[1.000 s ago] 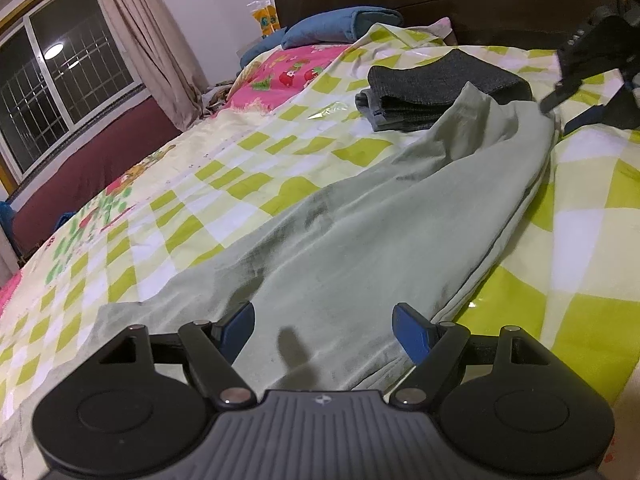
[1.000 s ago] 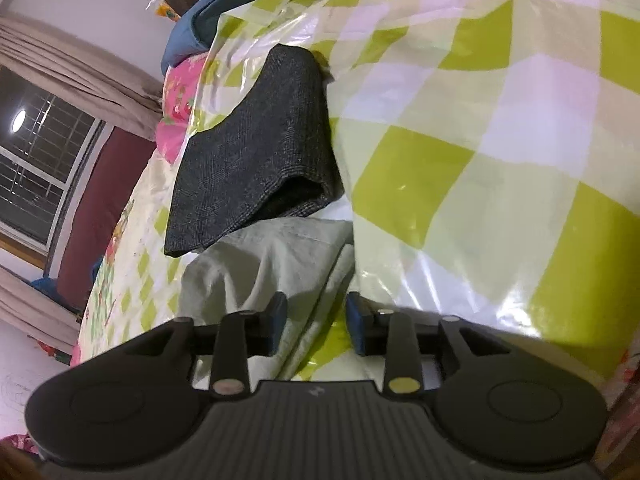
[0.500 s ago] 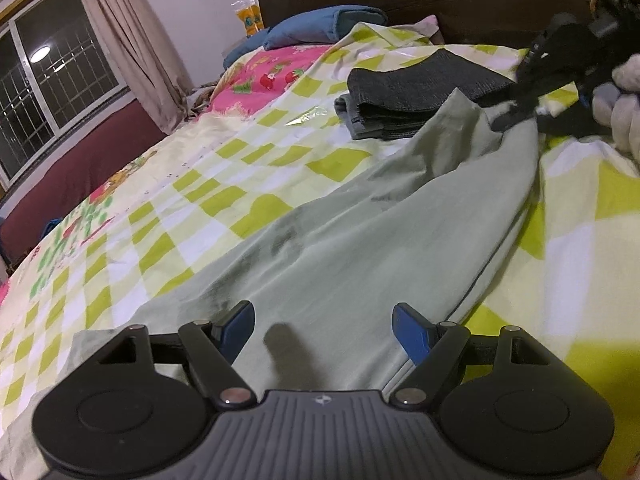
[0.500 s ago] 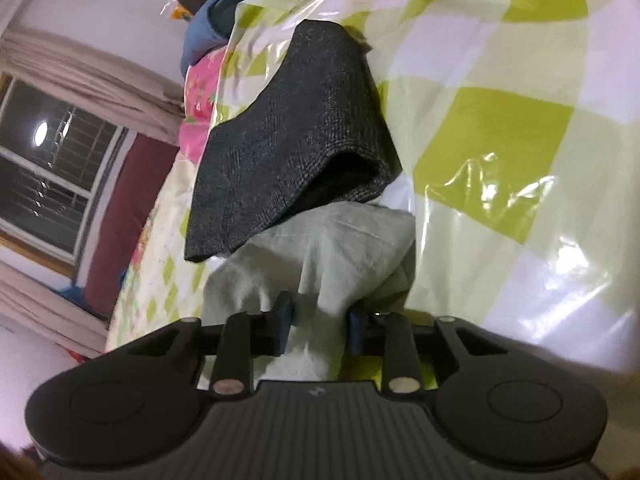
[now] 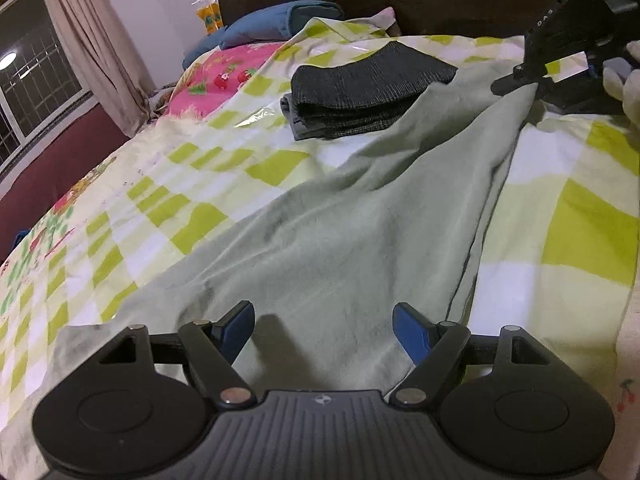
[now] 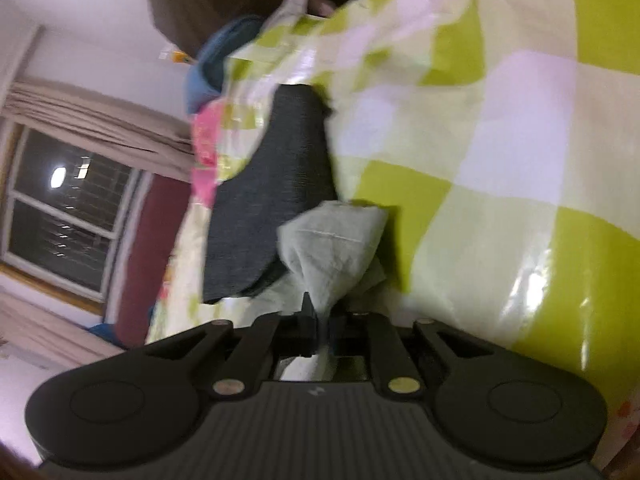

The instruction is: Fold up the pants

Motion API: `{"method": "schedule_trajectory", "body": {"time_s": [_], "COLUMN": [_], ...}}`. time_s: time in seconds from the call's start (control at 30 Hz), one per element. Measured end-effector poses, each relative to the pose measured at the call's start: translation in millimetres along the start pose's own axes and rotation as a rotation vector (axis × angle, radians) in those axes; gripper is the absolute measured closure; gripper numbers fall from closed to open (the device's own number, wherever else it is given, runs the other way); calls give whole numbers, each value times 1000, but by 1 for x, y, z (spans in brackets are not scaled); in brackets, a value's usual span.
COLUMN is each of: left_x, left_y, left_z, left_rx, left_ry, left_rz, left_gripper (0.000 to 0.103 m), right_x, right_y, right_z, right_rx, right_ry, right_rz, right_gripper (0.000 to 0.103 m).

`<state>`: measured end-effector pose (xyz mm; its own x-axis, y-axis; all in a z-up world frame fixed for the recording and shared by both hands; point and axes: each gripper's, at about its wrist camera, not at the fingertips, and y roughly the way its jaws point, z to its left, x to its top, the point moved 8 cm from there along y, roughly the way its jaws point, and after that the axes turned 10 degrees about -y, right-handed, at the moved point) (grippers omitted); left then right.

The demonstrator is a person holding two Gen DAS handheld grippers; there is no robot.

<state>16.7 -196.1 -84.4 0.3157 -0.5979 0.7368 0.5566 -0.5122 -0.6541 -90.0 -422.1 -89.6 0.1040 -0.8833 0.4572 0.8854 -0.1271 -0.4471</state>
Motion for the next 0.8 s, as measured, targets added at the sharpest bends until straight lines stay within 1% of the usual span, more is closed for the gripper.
{"method": "schedule_trajectory", "body": {"time_s": [0.03, 0.1, 0.2, 0.27, 0.3, 0.33, 0.37, 0.43, 0.5, 0.53, 0.57, 0.6, 0.63, 0.67, 0.7, 0.73, 0.8], "left_x": [0, -1, -6, -10, -12, -13, -15, -15, -14, -14, -14, -16, -19, -22, -25, -27, -30], "left_y": [-3, -9, -15, -18, -19, -20, -21, -25, -28, -29, -28, -27, -24, -20, -19, -20, -24], "left_z": [2, 8, 19, 23, 25, 27, 29, 33, 37, 39, 41, 42, 43, 43, 43, 43, 41], "left_rx": [10, 33, 35, 40, 43, 46, 52, 56, 56, 57, 57, 55, 43, 33, 32, 32, 26], "left_ry": [7, 8, -36, -47, -49, -50, -50, -56, -74, -83, -92, -101, -114, -126, -140, -145, -135], "left_rz": [-11, -33, -40, -46, -49, -52, -59, -77, -91, -97, -97, -89, -68, -42, -28, -30, -33], "left_gripper": [13, 13, 13, 14, 13, 14, 13, 13, 13, 13, 13, 13, 13, 13, 13, 13, 13], "right_x": [-1, -4, -5, -6, -5, -5, -4, 0, 5, 7, 9, 9, 9, 7, 3, -2, -2], "right_y": [3, 11, 14, 12, 10, 8, 3, -10, -26, -35, -39, -37, -26, -10, 4, 11, 6], "right_z": [2, 5, 8, 6, 6, 7, 8, 22, 42, 56, 66, 68, 58, 37, 14, -3, -8], "right_rx": [15, 12, 0, -20, -34, -49, -44, -4, 20, 53, 58, 15, -57, -129, -182, -175, -107], "right_ry": [1, -11, -21, -26, -28, -24, -18, -37, -88, -128, -180, -224, -220, -154, -54, 35, 69], "right_rz": [7, 15, 7, -1, -5, -9, -17, -64, -128, -165, -192, -196, -156, -74, 12, 57, 8], "right_gripper": [88, 82, 81, 83, 89, 97, 97, 97, 98, 98, 98, 98, 98, 97, 95, 94, 93]}}
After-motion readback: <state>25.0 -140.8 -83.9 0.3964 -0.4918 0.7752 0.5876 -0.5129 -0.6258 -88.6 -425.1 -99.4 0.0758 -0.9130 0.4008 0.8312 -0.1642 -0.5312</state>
